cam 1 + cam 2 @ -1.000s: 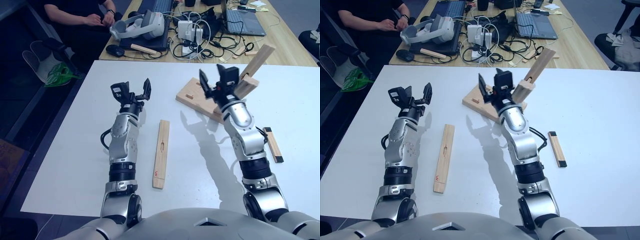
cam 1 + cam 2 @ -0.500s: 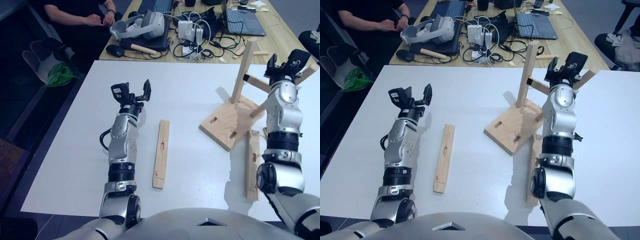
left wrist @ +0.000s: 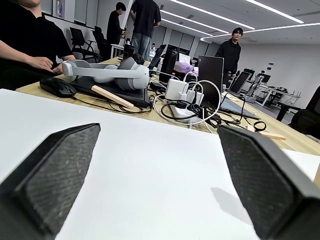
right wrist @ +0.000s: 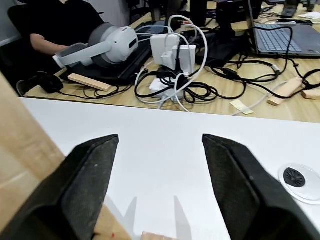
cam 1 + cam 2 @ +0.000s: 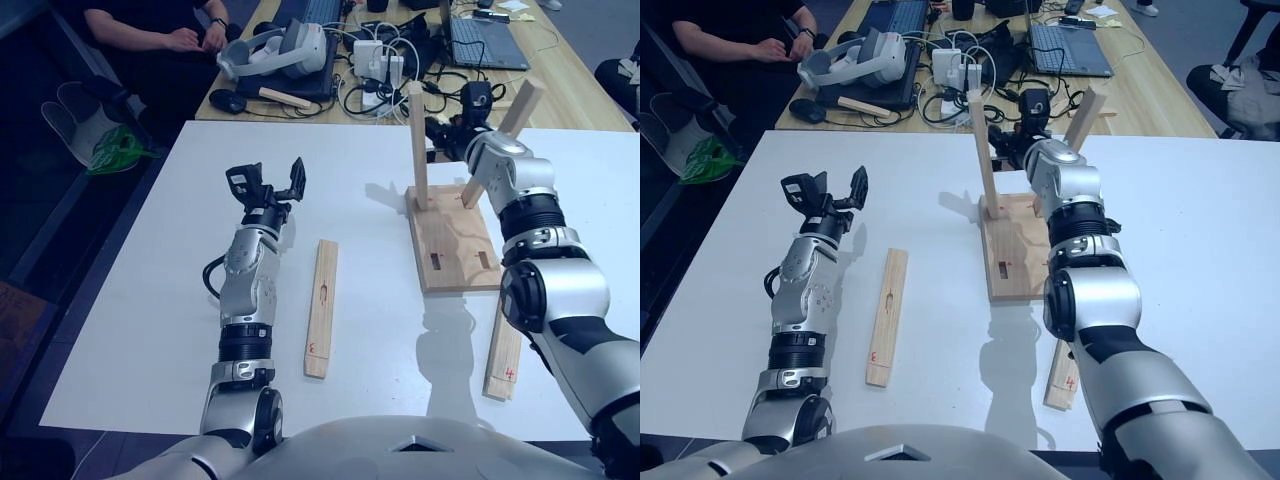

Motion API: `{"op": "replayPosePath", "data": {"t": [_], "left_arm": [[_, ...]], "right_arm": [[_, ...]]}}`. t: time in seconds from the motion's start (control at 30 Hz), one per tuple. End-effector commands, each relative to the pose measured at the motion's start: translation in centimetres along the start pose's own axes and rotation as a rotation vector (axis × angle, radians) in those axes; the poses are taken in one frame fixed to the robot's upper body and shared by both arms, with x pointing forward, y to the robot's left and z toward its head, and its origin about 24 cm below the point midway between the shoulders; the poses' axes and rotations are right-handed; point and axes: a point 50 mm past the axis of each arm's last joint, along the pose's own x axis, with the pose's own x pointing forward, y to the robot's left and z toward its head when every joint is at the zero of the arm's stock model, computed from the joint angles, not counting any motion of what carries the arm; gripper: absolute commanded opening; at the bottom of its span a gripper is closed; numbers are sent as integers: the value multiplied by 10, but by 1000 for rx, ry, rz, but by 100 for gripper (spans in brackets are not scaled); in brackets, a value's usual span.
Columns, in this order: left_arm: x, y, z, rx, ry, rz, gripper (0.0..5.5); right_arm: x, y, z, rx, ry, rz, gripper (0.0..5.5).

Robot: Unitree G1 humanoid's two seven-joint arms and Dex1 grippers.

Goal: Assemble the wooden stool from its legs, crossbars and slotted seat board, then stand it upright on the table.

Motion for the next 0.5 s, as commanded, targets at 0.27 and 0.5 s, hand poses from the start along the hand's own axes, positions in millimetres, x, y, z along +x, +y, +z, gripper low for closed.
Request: {"op": "replayPosePath", "data": {"t": [0.27, 0.5], "left_arm": [[-4, -9, 11, 47, -65, -42, 434], [-14, -17, 14, -11, -109, -3, 434]], "right_arm": [[-106, -1, 47, -225, -611, -44, 334], [-265, -78, -94, -280, -113, -433, 453]]}}
